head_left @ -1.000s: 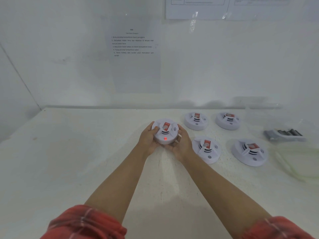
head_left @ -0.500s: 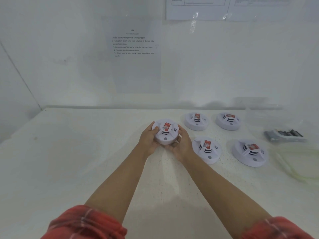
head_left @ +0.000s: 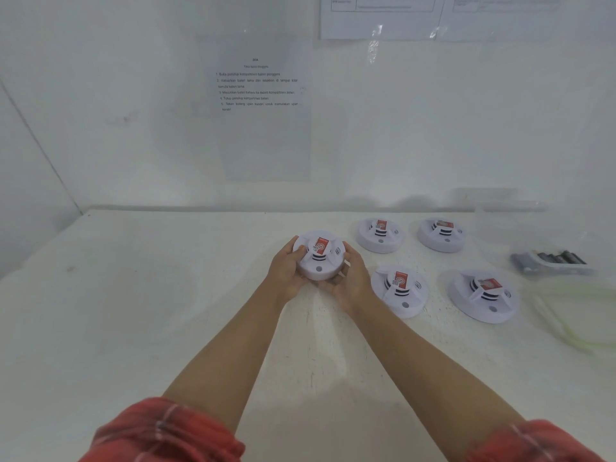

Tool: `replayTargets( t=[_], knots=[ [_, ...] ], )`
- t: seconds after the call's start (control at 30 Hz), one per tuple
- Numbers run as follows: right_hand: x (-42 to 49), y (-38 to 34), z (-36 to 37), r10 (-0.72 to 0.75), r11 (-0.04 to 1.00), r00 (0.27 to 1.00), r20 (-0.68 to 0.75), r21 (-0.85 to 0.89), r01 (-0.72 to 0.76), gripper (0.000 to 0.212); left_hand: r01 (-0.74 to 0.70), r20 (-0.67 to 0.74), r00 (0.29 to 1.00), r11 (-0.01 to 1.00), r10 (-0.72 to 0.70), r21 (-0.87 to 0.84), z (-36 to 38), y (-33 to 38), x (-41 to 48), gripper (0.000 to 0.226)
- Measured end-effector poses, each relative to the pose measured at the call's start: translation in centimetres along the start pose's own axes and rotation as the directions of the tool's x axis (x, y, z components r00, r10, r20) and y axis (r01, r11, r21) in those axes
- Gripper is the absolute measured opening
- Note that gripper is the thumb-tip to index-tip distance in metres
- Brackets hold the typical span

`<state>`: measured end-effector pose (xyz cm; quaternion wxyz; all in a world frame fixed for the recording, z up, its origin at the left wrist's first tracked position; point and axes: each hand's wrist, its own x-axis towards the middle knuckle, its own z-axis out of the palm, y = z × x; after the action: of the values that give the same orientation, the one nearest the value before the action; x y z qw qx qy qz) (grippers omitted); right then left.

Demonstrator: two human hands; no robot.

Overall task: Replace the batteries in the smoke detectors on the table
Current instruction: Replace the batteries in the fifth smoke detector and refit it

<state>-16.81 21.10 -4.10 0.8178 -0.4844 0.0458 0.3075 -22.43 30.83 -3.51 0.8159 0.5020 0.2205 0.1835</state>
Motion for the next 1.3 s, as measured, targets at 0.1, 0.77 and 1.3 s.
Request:
replayTargets(
  t=[0.1, 0.77, 1.3],
  knots=[
    [1.2, 0.7, -0.1, -0.096, 0.975, 0.995, -0.015, -0.203, 0.091, 0.04, -0.014, -0.011, 1.0, 0.998, 0.015, 0.059, 0.1, -0.1, 0.3, 0.026],
    [1.9, 0.8, 0.0, -0.334, 0.738, 0.93, -0.155, -0.657, 0.156, 0.044, -0.002, -0.315, 0.928, 0.85, 0.198, 0.526, 1.1, -2.3, 2.5, 0.036],
    [2.4, 0.9, -0.1, -0.293, 0.595, 0.953, -0.08, -0.796, 0.116, 0.046, -0.004, -0.204, 0.964, 0.778, 0.169, 0.628, 0.0, -1.9, 2.6, 0.043]
  ],
)
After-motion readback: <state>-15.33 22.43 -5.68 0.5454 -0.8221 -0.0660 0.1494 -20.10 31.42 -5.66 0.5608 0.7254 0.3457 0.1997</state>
